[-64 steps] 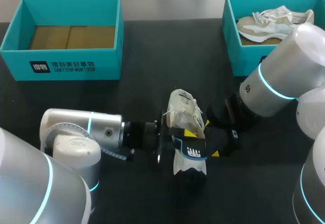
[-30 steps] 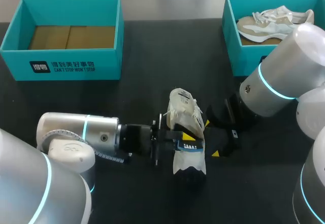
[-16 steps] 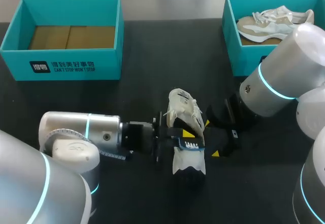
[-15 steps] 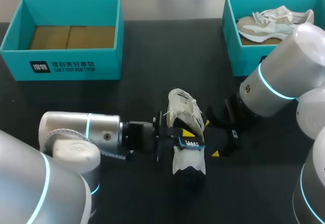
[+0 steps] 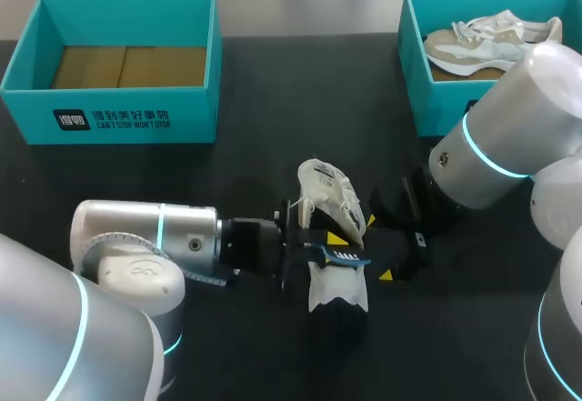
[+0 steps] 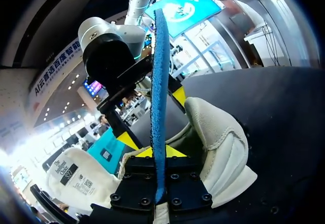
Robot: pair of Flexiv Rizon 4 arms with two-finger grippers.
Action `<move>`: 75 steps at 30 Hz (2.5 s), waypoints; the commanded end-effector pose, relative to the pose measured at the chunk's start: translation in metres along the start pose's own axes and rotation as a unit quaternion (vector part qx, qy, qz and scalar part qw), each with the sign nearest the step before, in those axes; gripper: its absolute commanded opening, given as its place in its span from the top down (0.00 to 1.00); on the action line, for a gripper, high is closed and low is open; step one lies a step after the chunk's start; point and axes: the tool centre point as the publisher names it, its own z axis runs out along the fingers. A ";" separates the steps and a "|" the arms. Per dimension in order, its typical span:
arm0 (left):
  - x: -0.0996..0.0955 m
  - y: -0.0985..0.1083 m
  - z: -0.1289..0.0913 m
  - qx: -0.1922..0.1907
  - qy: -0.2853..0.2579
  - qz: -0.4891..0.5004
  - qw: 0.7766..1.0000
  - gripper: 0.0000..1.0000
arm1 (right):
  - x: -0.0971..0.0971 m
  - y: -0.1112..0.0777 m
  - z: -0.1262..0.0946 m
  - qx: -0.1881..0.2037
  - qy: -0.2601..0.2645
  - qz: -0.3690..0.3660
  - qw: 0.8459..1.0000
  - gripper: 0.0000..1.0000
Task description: Take the shoe out of the shoebox, open the shoe tongue, remove and reinsert the insole, then place the shoe into the shoebox
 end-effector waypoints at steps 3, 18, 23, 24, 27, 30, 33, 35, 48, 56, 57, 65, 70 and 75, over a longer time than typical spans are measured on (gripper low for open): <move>-0.001 -0.007 0.000 0.019 -0.015 -0.004 1.000 0.95 | 0.001 0.000 0.001 0.000 -0.002 0.000 1.000 0.00; -0.007 -0.041 0.000 0.056 -0.026 0.023 0.998 0.76 | 0.001 0.000 0.001 0.000 -0.002 0.000 1.000 0.00; -0.006 -0.043 0.001 0.056 -0.018 0.044 0.997 1.00 | 0.001 0.000 0.001 0.000 -0.002 0.000 1.000 0.00; -0.005 -0.041 0.001 0.057 -0.018 0.047 0.997 1.00 | 0.001 0.000 0.001 0.000 -0.002 0.000 1.000 0.00; -0.002 -0.032 0.004 0.058 -0.012 0.063 0.996 1.00 | 0.001 0.000 0.001 0.000 -0.002 0.000 1.000 0.00; -0.003 -0.021 0.007 0.056 -0.012 0.070 0.996 1.00 | 0.001 0.000 0.001 0.000 -0.002 0.000 1.000 0.00; -0.005 -0.013 0.009 0.052 -0.012 0.079 0.995 1.00 | 0.001 0.000 0.001 0.000 -0.002 0.000 1.000 0.00; -0.007 -0.008 0.011 0.042 -0.011 0.083 0.996 1.00 | 0.001 0.000 0.001 0.000 -0.002 0.000 1.000 0.00; -0.007 -0.002 0.015 0.029 -0.007 0.092 0.995 1.00 | 0.001 0.000 0.001 0.000 -0.002 0.000 1.000 0.00; -0.005 -0.020 0.000 0.049 -0.034 0.057 0.997 0.62 | 0.001 0.000 0.001 0.000 -0.002 0.000 1.000 0.00; -0.005 -0.023 -0.001 0.049 -0.034 0.058 0.997 0.62 | 0.001 0.000 0.001 0.000 -0.002 0.000 1.000 0.00; -0.006 -0.045 -0.004 0.065 -0.039 0.059 0.995 0.75 | 0.001 0.000 0.001 0.000 -0.002 0.000 1.000 0.00; -0.002 -0.042 -0.001 0.057 -0.022 0.071 0.996 1.00 | 0.001 0.000 0.001 0.000 -0.002 0.000 1.000 0.00; -0.002 -0.028 0.006 0.055 -0.018 0.100 0.993 1.00 | 0.001 0.000 0.001 0.000 -0.002 0.000 1.000 0.00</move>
